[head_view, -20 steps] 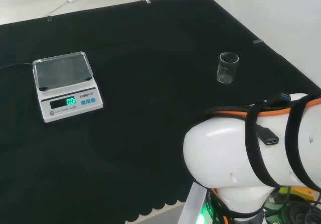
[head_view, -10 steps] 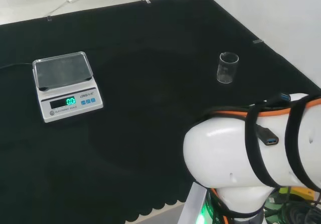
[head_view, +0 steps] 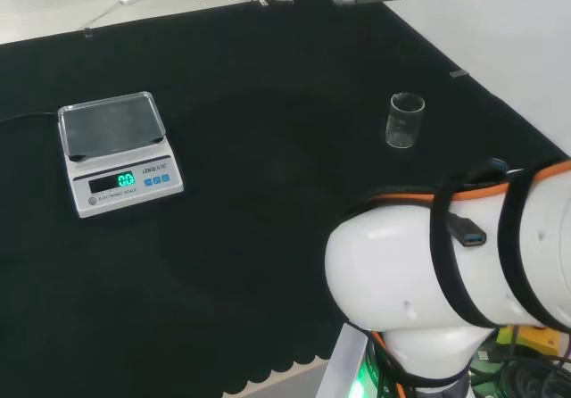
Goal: Pick up the beaker.
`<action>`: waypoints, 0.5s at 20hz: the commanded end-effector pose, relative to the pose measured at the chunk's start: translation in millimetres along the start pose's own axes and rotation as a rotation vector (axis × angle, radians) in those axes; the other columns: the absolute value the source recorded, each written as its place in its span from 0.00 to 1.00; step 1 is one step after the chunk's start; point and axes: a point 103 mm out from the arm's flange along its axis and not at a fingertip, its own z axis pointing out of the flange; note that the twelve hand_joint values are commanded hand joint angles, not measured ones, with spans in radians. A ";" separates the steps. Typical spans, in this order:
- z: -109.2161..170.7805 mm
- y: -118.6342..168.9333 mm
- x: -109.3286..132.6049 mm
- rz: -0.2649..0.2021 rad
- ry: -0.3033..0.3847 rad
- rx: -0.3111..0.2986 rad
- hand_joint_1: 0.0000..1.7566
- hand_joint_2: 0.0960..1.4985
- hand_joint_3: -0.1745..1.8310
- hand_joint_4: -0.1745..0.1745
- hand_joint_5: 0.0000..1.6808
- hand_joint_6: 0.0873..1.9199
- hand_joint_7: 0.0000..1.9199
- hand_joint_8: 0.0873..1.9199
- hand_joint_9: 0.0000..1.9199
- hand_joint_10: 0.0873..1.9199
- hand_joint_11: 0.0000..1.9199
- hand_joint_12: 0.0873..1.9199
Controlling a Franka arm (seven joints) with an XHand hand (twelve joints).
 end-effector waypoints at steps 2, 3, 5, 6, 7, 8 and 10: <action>58.3 53.6 -42.4 0.059 0.008 0.114 0.41 0.34 0.31 0.50 0.15 0.07 0.11 0.34 0.20 0.42 0.11 0.75; 66.6 59.4 -45.5 0.064 0.028 0.124 0.41 0.34 0.31 0.51 0.15 0.07 0.11 0.34 0.20 0.42 0.11 0.75; 82.0 68.3 -52.8 0.074 0.045 0.141 0.41 0.34 0.31 0.52 0.14 0.06 0.10 0.34 0.19 0.42 0.12 0.76; 88.5 71.5 -57.6 0.078 0.045 0.146 0.42 0.34 0.31 0.53 0.15 0.05 0.10 0.34 0.19 0.43 0.13 0.77; 94.3 74.5 -61.6 0.079 0.052 0.148 0.42 0.34 0.31 0.53 0.15 0.05 0.10 0.34 0.19 0.43 0.13 0.78; 100.6 77.1 -68.7 0.083 0.080 0.144 0.42 0.34 0.31 0.54 0.15 0.04 0.10 0.34 0.19 0.43 0.13 0.78; 112.8 81.1 -81.9 0.094 0.154 0.130 0.42 0.33 0.31 0.55 0.16 0.04 0.10 0.34 0.20 0.42 0.13 0.79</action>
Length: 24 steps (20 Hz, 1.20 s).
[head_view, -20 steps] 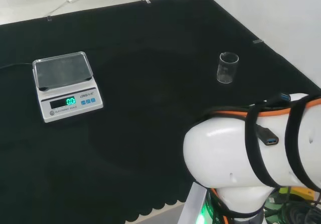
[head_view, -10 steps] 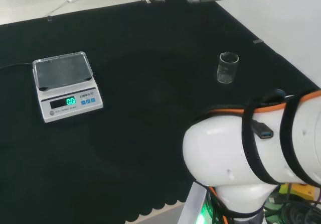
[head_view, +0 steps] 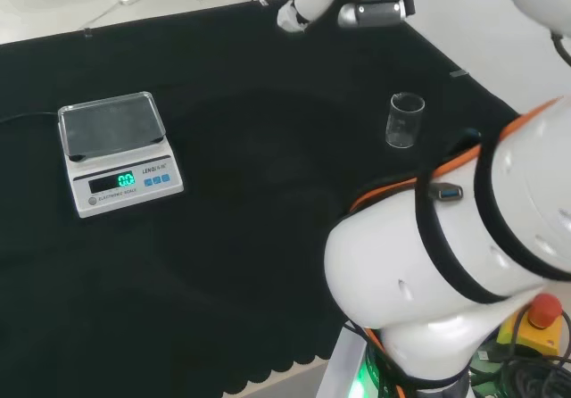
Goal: Pick up the beaker.
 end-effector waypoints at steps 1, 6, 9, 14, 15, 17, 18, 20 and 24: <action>45.6 43.5 -53.0 0.041 0.155 -0.009 0.42 0.33 0.31 0.56 0.16 0.03 0.10 0.34 0.20 0.42 0.13 0.79; 59.6 55.0 -76.3 0.078 0.172 -0.011 0.43 0.33 0.32 0.58 0.17 0.03 0.12 0.34 0.21 0.42 0.12 0.80; 67.5 62.4 -89.4 0.089 0.194 -0.009 0.43 0.32 0.32 0.59 0.18 0.02 0.12 0.34 0.21 0.41 0.11 0.80; 96.1 70.9 -118.7 0.126 0.248 0.033 0.43 0.32 0.33 0.59 0.18 0.01 0.12 0.34 0.21 0.41 0.11 0.81; 104.8 73.7 -118.5 0.133 0.245 0.040 0.43 0.32 0.33 0.59 0.18 0.01 0.12 0.34 0.21 0.41 0.11 0.81; 121.7 78.4 -120.2 0.146 0.243 0.059 0.43 0.32 0.33 0.60 0.18 0.01 0.12 0.34 0.21 0.41 0.10 0.81; 129.2 80.1 -122.9 0.148 0.237 0.069 0.43 0.32 0.33 0.60 0.18 0.01 0.12 0.34 0.20 0.41 0.10 0.81; 142.8 83.8 -129.7 0.157 0.231 0.083 0.44 0.32 0.33 0.60 0.18 0.01 0.12 0.34 0.20 0.41 0.10 0.81; 167.0 92.4 -140.4 0.180 0.242 0.106 0.44 0.31 0.33 0.60 0.18 0.00 0.12 0.34 0.20 0.41 0.10 0.81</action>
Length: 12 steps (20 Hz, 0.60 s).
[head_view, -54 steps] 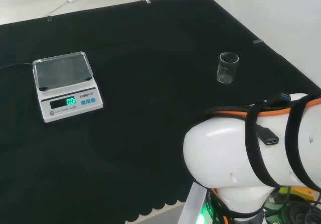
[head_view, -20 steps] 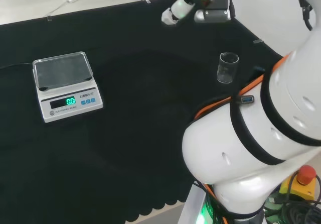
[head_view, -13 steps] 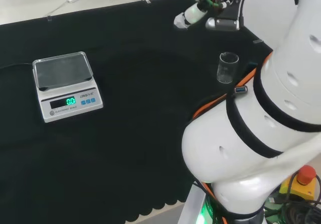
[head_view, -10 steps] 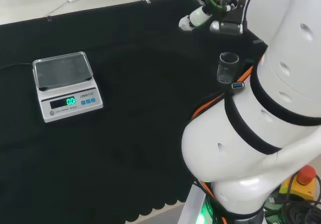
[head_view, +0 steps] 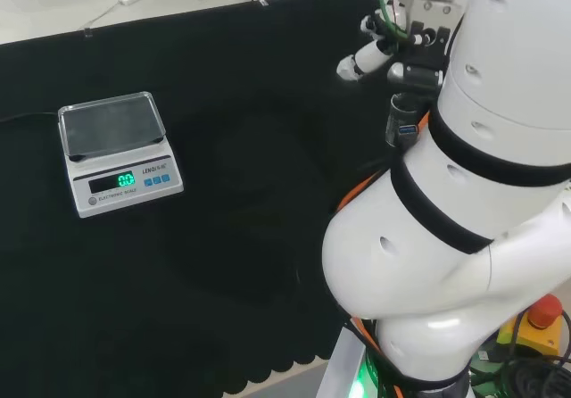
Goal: Pick up the beaker.
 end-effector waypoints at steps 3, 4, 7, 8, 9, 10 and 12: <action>48.1 34.9 -28.7 0.045 0.011 0.035 0.44 0.31 0.33 0.60 0.18 0.00 0.12 0.33 0.20 0.41 0.09 0.81; 51.0 36.1 -30.5 0.048 0.003 0.045 0.44 0.31 0.33 0.60 0.18 0.00 0.12 0.33 0.20 0.41 0.09 0.81; 61.5 40.6 -33.5 0.059 -0.003 0.062 0.44 0.31 0.33 0.60 0.18 0.00 0.11 0.33 0.19 0.41 0.09 0.81; 65.5 42.4 -35.2 0.062 0.000 0.066 0.44 0.31 0.33 0.61 0.18 0.00 0.11 0.33 0.19 0.41 0.09 0.81; 70.4 45.1 -35.8 0.063 0.006 0.070 0.44 0.31 0.33 0.61 0.18 0.00 0.11 0.33 0.19 0.41 0.08 0.81; 74.6 48.3 -35.9 0.060 0.005 0.077 0.44 0.31 0.33 0.61 0.18 0.00 0.10 0.33 0.18 0.41 0.08 0.81; 78.0 55.4 -36.5 0.053 -0.002 0.086 0.44 0.31 0.33 0.61 0.17 0.00 0.10 0.33 0.18 0.41 0.07 0.81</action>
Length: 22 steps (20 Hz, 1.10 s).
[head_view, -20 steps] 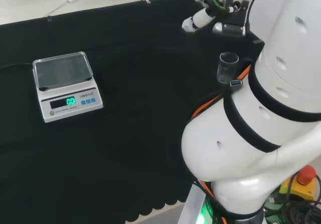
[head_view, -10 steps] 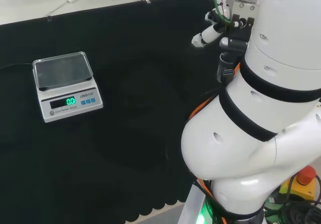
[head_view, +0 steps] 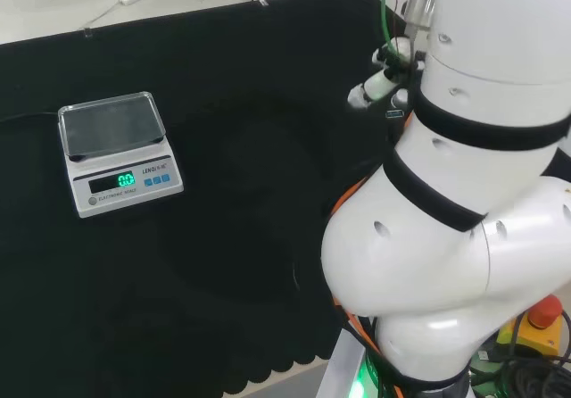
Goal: Pick up the beaker.
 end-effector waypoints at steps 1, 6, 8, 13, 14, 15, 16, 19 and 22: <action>22.5 32.2 -2.9 -0.009 -0.002 0.020 0.43 0.31 0.33 0.61 0.17 0.00 0.10 0.33 0.17 0.41 0.07 0.81; 14.4 45.9 -11.3 0.006 -0.021 0.023 0.44 0.31 0.33 0.61 0.17 0.00 0.08 0.33 0.16 0.42 0.06 0.82; 6.5 48.3 -15.9 0.015 -0.034 0.016 0.44 0.31 0.33 0.62 0.17 0.00 0.08 0.33 0.16 0.42 0.06 0.82; 3.6 57.2 -41.2 0.052 -0.021 0.012 0.44 0.30 0.32 0.62 0.16 0.00 0.08 0.33 0.15 0.42 0.05 0.82; 6.4 59.5 -45.5 0.056 -0.014 0.017 0.44 0.30 0.32 0.62 0.16 0.00 0.08 0.33 0.15 0.42 0.05 0.82; 9.9 61.8 -49.1 0.060 -0.012 0.025 0.44 0.30 0.32 0.62 0.16 0.00 0.08 0.33 0.15 0.43 0.05 0.82; 12.9 63.5 -53.1 0.062 -0.005 0.029 0.44 0.30 0.32 0.62 0.16 0.00 0.08 0.33 0.15 0.43 0.05 0.82; 20.1 67.9 -62.3 0.067 0.003 0.040 0.43 0.30 0.32 0.62 0.16 0.00 0.08 0.33 0.14 0.43 0.05 0.82; 27.4 70.3 -71.3 0.070 0.016 0.060 0.43 0.30 0.32 0.62 0.16 0.00 0.07 0.33 0.12 0.44 0.03 0.83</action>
